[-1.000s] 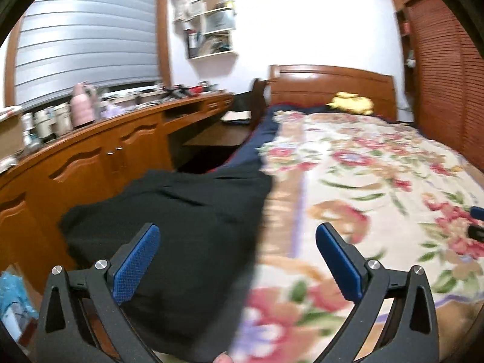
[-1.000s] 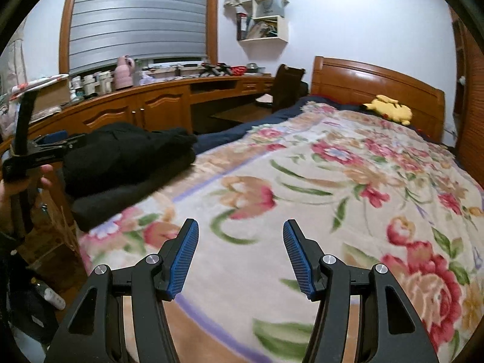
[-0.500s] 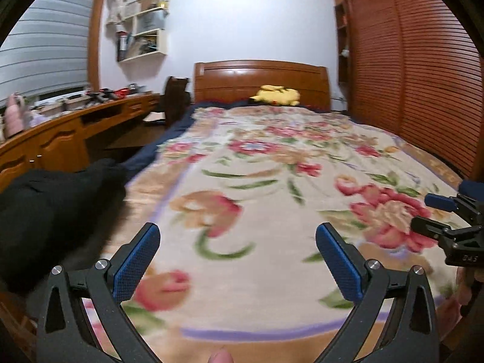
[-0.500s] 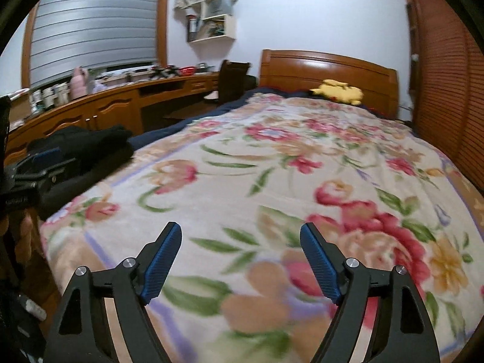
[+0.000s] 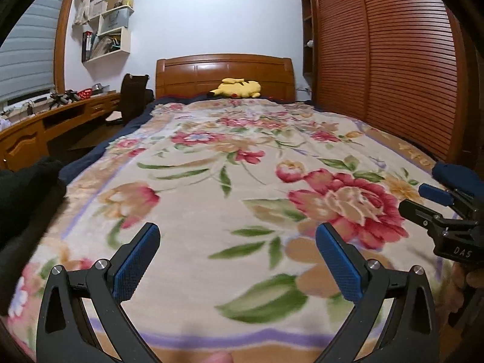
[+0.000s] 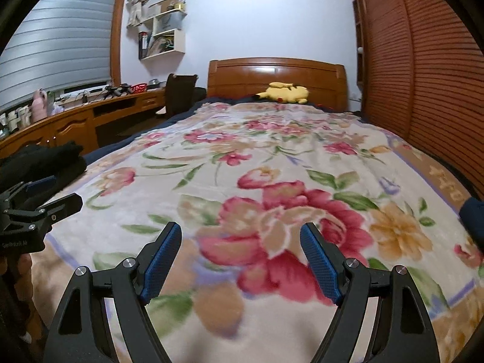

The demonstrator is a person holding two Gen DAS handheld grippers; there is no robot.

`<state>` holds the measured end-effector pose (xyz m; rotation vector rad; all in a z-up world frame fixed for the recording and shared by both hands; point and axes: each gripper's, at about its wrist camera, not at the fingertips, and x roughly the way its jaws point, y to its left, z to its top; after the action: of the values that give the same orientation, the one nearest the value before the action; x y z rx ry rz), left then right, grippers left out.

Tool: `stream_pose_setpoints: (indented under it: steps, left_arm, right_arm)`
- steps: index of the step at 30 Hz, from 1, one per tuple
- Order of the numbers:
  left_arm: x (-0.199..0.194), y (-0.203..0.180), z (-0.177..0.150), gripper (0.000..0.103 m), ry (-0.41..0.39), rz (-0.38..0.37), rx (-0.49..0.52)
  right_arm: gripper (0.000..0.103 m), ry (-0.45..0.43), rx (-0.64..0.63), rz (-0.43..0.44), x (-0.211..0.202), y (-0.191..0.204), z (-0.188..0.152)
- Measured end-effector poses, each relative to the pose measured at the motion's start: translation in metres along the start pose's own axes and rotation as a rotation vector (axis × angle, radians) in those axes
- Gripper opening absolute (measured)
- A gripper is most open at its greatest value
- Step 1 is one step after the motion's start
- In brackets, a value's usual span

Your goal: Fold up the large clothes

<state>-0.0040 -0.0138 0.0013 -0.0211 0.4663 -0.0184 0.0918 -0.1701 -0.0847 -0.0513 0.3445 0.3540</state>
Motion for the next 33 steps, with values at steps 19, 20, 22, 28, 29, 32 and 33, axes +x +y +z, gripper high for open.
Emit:
stream_pose_setpoints:
  steps: [19,20,22,28,29,32,33]
  left_arm:
    - [0.002,-0.008,-0.008,0.103,0.008,-0.017,-0.017]
    - [0.002,-0.008,-0.008,0.103,0.006,-0.017,-0.019]
    - [0.002,-0.008,-0.008,0.103,0.007,-0.017,-0.019]
    - [0.002,-0.007,-0.008,0.103,0.007,-0.017,-0.019]
    - [0.001,-0.008,-0.008,0.103,0.006,-0.018,-0.019]
    - [0.002,-0.007,-0.008,0.103,0.007,-0.017,-0.019]
    - [0.001,-0.007,-0.008,0.103,0.006,-0.016,-0.019]
  right_arm:
    - [0.082,-0.018,0.036,-0.012,0.004,-0.009,-0.007]
    - [0.082,-0.02,0.036,-0.013,0.004,-0.01,-0.007]
    - [0.082,-0.021,0.035,-0.01,0.006,-0.011,-0.009]
    - [0.082,-0.028,0.03,-0.009,0.007,-0.012,-0.01]
    - [0.082,-0.028,0.029,-0.009,0.008,-0.011,-0.01]
    - [0.082,-0.03,0.027,-0.008,0.009,-0.012,-0.01]
    - [0.082,-0.032,0.026,-0.009,0.009,-0.012,-0.01]
